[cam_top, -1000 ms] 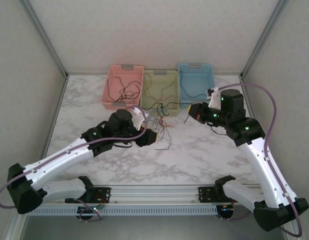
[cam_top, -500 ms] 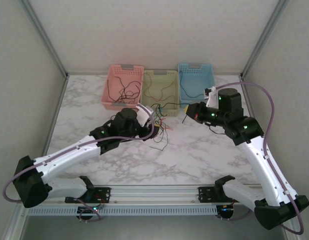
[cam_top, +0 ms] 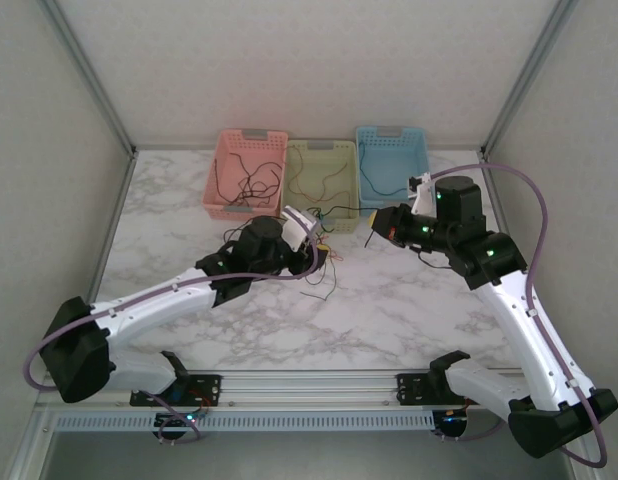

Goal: Untangle the cables
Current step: Untie the cable from multiple cables.

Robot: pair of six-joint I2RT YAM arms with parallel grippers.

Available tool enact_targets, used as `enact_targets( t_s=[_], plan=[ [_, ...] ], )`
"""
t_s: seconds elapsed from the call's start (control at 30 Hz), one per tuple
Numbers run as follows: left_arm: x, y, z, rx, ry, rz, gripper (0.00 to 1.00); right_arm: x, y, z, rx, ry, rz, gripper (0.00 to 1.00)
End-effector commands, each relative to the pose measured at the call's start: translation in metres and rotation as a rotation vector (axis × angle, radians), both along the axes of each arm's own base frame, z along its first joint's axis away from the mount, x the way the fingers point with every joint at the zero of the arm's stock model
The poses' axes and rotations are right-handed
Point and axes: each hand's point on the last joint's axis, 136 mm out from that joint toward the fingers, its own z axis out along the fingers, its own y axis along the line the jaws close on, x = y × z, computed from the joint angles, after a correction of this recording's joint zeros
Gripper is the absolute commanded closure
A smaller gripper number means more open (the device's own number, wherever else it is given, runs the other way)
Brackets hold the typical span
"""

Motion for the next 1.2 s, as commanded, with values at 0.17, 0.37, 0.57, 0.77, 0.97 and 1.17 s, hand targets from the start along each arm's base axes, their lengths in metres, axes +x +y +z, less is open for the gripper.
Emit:
enact_targets(
  t_s=[0.17, 0.37, 0.57, 0.77, 0.97, 1.17],
  plan=[
    [-0.005, 0.021, 0.012, -0.076, -0.024, 0.073, 0.95, 0.005, -0.008, 0.007, -0.055, -0.067, -0.034, 1.00],
    [-0.033, 0.055, 0.019, -0.126, 0.026, 0.106, 1.00, 0.035, -0.022, 0.003, -0.162, -0.157, -0.132, 1.00],
    [-0.055, 0.107, 0.046, -0.131, 0.045, 0.214, 1.00, 0.085, -0.063, -0.031, -0.518, -0.250, -0.280, 1.00],
    [-0.064, 0.187, 0.075, -0.065, 0.009, 0.484, 1.00, 0.112, -0.116, -0.071, -0.729, -0.174, -0.406, 1.00],
    [-0.076, 0.238, 0.093, -0.044, -0.032, 0.633, 1.00, 0.113, -0.162, -0.111, -0.844, -0.041, -0.489, 1.00],
    [-0.081, 0.247, 0.103, -0.051, -0.059, 0.637, 1.00, 0.109, -0.146, -0.116, -0.739, -0.068, -0.418, 1.00]
  ],
)
